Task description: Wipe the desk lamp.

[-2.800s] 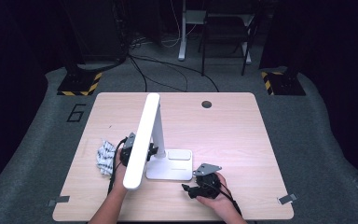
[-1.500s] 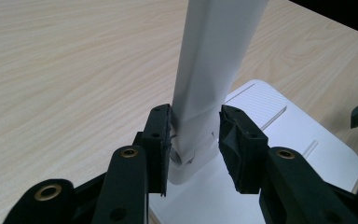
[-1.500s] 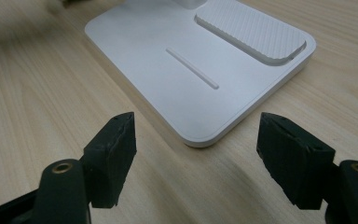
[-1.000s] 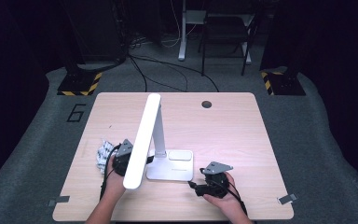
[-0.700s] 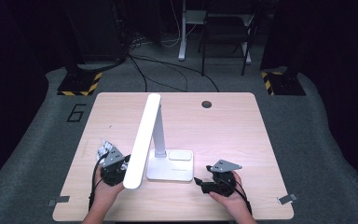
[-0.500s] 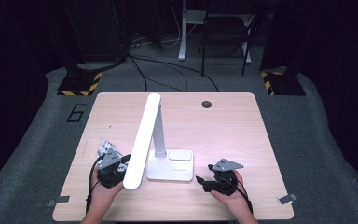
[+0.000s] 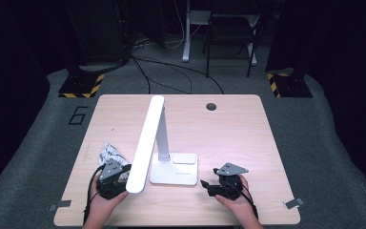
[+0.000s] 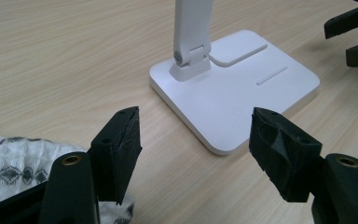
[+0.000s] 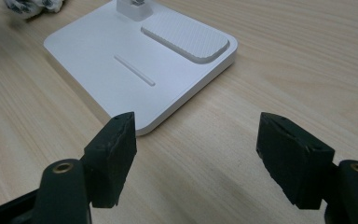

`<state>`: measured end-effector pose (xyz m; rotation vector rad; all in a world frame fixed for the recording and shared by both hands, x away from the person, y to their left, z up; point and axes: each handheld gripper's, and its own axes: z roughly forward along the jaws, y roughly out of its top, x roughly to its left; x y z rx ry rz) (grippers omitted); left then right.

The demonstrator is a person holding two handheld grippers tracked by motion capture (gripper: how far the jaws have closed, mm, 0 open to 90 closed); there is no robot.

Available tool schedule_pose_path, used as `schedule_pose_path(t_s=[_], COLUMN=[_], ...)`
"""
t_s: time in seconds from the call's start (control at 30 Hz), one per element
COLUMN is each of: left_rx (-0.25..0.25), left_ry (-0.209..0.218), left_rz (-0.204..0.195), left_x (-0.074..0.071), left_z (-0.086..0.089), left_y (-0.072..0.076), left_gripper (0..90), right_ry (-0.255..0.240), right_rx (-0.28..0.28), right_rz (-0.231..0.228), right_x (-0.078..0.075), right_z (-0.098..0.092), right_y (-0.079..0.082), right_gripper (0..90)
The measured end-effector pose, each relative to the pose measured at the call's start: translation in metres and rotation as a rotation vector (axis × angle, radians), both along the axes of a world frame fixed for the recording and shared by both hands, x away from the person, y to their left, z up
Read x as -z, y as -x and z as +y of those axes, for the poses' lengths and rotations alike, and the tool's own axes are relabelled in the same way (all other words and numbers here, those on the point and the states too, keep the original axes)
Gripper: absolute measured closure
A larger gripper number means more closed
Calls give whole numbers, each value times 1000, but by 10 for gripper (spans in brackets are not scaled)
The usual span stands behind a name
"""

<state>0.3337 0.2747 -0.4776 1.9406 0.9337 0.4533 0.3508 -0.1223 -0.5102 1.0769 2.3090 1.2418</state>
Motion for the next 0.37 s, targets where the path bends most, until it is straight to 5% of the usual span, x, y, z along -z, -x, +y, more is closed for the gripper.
schedule_pose_path(t_s=[0.37], left_rx=[-34], left_ry=[45], left_rz=[24], left_x=[6], left_z=[9], left_y=[2], left_gripper=[344], right_ry=[10], right_rx=[9], right_rz=[-3], right_x=[1], right_z=[0], right_y=[0], right_gripper=[286])
